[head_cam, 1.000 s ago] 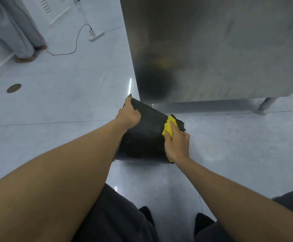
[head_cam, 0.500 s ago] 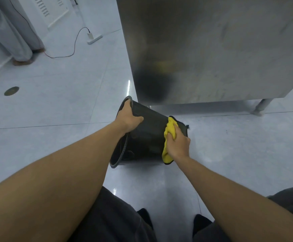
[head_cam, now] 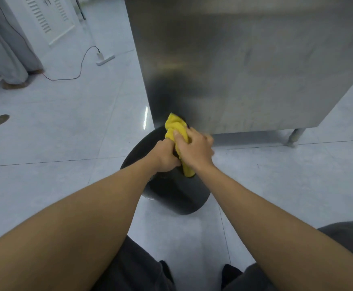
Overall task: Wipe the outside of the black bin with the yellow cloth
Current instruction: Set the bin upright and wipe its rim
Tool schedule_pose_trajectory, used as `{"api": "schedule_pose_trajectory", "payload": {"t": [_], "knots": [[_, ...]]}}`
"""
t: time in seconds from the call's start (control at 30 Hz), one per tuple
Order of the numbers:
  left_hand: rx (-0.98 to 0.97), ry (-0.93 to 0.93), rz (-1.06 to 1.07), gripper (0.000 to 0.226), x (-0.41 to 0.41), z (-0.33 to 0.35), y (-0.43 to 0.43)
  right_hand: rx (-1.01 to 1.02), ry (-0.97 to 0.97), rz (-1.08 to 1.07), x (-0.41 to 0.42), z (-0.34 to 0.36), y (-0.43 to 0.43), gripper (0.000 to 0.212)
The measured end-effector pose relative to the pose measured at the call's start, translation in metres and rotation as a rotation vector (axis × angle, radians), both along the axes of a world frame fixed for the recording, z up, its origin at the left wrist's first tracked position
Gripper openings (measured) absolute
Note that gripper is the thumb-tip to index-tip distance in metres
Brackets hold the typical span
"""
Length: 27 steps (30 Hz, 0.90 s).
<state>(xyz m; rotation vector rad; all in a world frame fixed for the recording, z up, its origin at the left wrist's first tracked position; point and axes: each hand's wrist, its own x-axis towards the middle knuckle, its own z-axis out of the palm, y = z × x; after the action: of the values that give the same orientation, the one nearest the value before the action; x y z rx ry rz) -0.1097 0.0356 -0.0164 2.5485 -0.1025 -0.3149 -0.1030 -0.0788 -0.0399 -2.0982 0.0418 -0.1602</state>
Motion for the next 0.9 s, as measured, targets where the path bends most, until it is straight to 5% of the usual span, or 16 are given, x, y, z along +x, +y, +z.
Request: {"api": "schedule_pose_trajectory", "payload": {"t": [0.13, 0.3, 0.43, 0.9], "knots": [[-0.054, 0.079, -0.033, 0.04, -0.001, -0.003, -0.007, 0.181, 0.163, 0.007, 0.0, -0.005, -0.003, 0.057], [-0.129, 0.467, -0.151, 0.037, -0.006, 0.0, -0.012, 0.04, 0.128, -0.046, -0.003, -0.005, -0.015, 0.036], [-0.099, 0.672, -0.198, 0.044, -0.015, 0.009, -0.009, -0.034, 0.16, -0.235, -0.011, -0.028, -0.04, 0.044], [0.264, 0.323, -0.157, 0.04, -0.009, -0.004, 0.006, -0.121, 0.28, -0.307, -0.028, -0.067, -0.061, 0.073]]}}
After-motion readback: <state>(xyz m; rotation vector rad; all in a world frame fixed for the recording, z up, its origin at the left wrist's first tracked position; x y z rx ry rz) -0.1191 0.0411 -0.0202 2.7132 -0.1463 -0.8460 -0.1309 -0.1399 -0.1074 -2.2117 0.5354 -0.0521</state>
